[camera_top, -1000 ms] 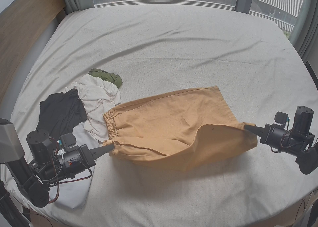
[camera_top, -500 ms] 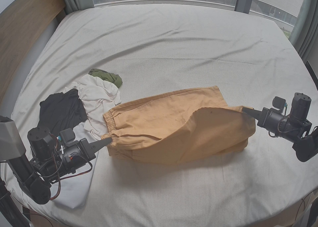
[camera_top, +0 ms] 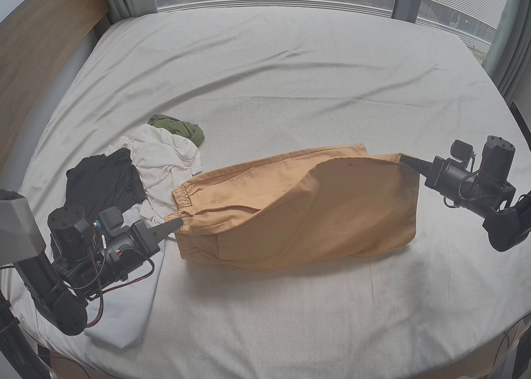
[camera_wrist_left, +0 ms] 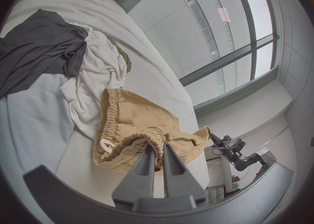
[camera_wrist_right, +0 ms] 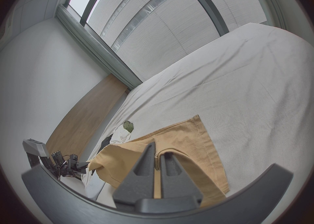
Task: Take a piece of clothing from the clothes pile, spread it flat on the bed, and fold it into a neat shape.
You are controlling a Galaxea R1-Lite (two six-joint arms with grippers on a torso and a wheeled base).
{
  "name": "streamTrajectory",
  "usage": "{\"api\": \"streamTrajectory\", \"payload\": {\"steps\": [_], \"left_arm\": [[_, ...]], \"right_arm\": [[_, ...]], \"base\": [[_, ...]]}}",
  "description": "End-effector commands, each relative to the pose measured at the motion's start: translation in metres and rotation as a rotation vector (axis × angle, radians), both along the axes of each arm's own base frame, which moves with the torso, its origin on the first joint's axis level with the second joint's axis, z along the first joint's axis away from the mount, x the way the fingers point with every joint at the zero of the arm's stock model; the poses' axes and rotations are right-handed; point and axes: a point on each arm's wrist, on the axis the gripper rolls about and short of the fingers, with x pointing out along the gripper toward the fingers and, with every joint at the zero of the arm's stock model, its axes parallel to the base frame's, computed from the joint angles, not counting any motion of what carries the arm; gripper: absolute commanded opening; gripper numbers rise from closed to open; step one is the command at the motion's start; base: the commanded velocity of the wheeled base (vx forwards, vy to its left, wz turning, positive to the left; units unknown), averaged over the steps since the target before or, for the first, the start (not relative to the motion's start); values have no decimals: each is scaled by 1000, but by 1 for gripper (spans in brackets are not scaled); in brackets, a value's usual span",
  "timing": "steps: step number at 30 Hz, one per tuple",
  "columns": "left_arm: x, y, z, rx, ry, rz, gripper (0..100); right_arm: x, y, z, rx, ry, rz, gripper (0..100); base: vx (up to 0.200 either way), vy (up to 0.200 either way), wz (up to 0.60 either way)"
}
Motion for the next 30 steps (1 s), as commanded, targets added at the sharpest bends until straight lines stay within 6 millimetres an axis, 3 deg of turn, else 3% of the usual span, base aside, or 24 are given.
{"api": "streamTrajectory", "payload": {"steps": [1,30], "left_arm": [[3,0,1,-7,-7,18,0],[15,5,4,-49,-9,90,0]], "right_arm": [[11,3,5,1,-10,7,0],[48,21,15,2,-58,46,0]], "base": [[0,0,0],[0,0,0]]}}
